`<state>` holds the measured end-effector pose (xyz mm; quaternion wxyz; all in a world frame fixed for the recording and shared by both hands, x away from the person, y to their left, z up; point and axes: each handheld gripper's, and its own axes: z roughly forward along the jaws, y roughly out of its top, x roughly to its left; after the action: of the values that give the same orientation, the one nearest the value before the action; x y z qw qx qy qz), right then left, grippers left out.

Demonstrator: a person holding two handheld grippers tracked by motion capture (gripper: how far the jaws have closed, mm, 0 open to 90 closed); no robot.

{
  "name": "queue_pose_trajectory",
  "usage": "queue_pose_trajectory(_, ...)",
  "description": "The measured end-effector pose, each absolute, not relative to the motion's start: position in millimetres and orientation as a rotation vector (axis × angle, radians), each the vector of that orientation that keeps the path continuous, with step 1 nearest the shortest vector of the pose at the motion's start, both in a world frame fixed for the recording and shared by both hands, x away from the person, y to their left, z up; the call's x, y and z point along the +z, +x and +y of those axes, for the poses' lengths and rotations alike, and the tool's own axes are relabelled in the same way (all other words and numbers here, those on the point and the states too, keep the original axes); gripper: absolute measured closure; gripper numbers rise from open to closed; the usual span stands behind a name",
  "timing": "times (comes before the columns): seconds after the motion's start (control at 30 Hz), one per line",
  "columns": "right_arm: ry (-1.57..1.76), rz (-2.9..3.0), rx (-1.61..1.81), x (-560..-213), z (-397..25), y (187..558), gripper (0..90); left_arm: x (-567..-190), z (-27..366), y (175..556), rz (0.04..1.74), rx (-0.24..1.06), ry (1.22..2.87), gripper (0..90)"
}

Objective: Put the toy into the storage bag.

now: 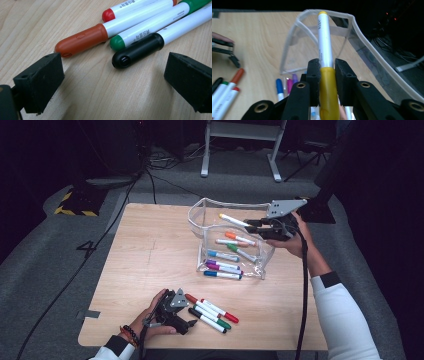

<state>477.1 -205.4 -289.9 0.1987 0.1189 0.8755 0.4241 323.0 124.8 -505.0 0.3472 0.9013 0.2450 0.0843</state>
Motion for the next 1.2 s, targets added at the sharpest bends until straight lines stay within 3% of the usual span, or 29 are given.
queue_pose_trajectory(0.4, 0.467, 2.596, 0.93, -315, -191, 524, 75.1, -505, 125, 323, 0.636, 0.219, 2.338, 2.8)
queue_pose_trajectory(0.83, 0.395, 2.887, 0.707, -326, -176, 514, 74.8, -505, 125, 323, 0.633, 0.218, 2.339, 2.8)
queue_pose_trajectory(1.13, 0.48, 2.706, 0.78, -319, -183, 513, 54.9, -505, 125, 323, 0.633, 0.218, 2.339, 2.8)
queue_pose_trajectory(1.2, 0.534, 2.66, 0.849, -314, -189, 512, 54.4, -505, 125, 323, 0.633, 0.218, 2.339, 2.8)
